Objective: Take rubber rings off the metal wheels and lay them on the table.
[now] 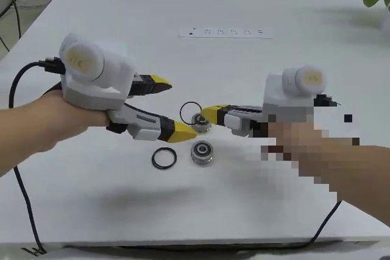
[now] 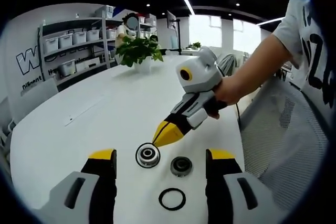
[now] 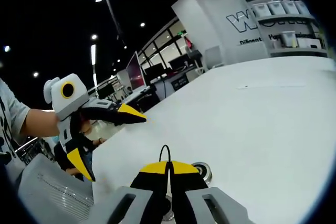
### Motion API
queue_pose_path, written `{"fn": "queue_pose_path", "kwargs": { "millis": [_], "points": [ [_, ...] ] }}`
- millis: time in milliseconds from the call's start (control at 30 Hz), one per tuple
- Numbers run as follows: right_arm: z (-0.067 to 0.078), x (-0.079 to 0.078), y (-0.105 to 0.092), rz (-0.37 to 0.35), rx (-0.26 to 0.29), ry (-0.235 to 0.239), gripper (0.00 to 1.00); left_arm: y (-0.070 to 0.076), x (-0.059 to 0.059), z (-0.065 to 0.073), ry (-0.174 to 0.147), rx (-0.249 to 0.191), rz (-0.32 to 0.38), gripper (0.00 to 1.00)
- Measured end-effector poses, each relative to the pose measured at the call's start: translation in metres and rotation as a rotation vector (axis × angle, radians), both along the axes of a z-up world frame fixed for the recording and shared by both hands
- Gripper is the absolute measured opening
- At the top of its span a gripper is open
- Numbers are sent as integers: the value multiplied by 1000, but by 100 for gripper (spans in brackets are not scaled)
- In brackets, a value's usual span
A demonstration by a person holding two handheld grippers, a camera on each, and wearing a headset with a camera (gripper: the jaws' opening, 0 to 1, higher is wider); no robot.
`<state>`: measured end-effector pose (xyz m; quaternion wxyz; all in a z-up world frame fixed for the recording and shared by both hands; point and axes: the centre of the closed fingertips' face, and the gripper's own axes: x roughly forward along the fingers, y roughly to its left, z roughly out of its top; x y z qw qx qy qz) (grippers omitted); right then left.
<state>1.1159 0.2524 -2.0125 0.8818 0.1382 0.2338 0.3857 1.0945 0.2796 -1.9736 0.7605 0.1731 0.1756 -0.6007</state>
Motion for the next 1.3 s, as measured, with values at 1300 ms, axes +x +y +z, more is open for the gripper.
{"fn": "queue_pose_path", "kwargs": {
  "millis": [1300],
  "points": [
    [-12, -31, 46, 150, 9, 61, 0, 81, -30, 23, 5, -63, 157, 86]
  ]
}}
